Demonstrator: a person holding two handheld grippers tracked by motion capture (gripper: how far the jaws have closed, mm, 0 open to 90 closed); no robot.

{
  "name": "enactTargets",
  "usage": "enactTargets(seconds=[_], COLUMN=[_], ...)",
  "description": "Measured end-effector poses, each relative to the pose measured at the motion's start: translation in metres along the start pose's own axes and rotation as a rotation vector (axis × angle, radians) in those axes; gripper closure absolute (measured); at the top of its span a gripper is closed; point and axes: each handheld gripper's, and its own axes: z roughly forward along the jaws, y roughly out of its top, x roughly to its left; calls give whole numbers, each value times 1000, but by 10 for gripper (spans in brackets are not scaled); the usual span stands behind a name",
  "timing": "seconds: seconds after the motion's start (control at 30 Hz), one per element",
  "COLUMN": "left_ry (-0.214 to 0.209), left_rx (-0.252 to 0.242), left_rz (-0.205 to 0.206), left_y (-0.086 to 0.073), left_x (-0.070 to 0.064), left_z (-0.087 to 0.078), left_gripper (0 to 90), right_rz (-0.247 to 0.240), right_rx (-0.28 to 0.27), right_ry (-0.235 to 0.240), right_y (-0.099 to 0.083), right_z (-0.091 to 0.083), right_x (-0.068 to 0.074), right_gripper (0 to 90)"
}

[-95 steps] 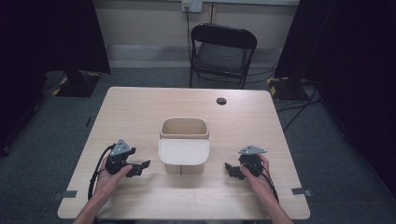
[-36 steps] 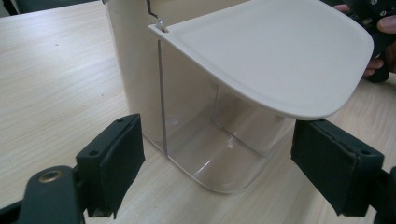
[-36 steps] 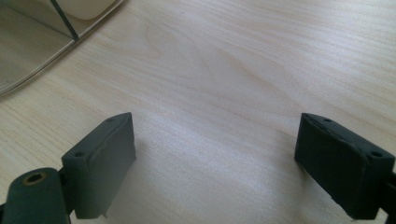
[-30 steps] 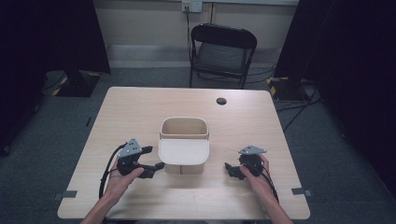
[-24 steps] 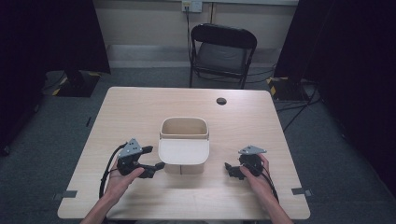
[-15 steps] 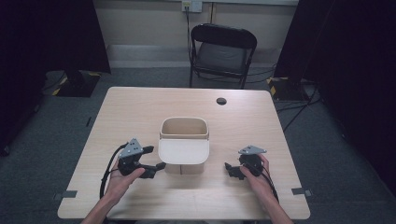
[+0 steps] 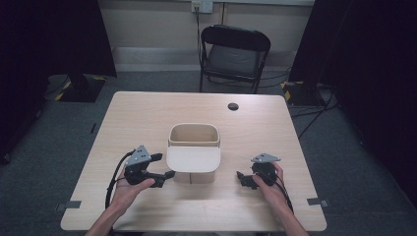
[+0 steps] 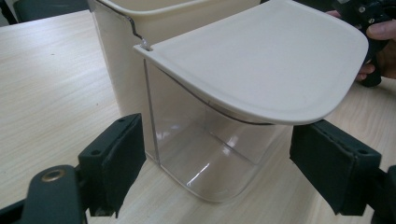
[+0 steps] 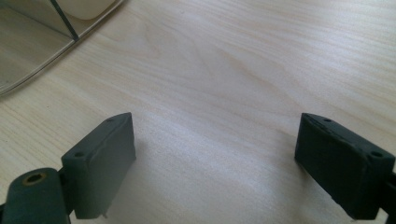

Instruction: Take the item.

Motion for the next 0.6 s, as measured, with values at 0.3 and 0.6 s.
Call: enactTargets(seconds=[0.3,0.6], left_ry=[0,-6], left_rx=[-5,-19], left_rz=[7,9], left_y=[2,4], left_x=[-2,-4], left_z=[-1,-1], left_gripper=[189,202], right_rz=[1,1], right_rx=[0,0], right_ry=[0,0], right_y=[0,0], right_z=[0,0], right_x=[0,0], right_gripper=[116,115])
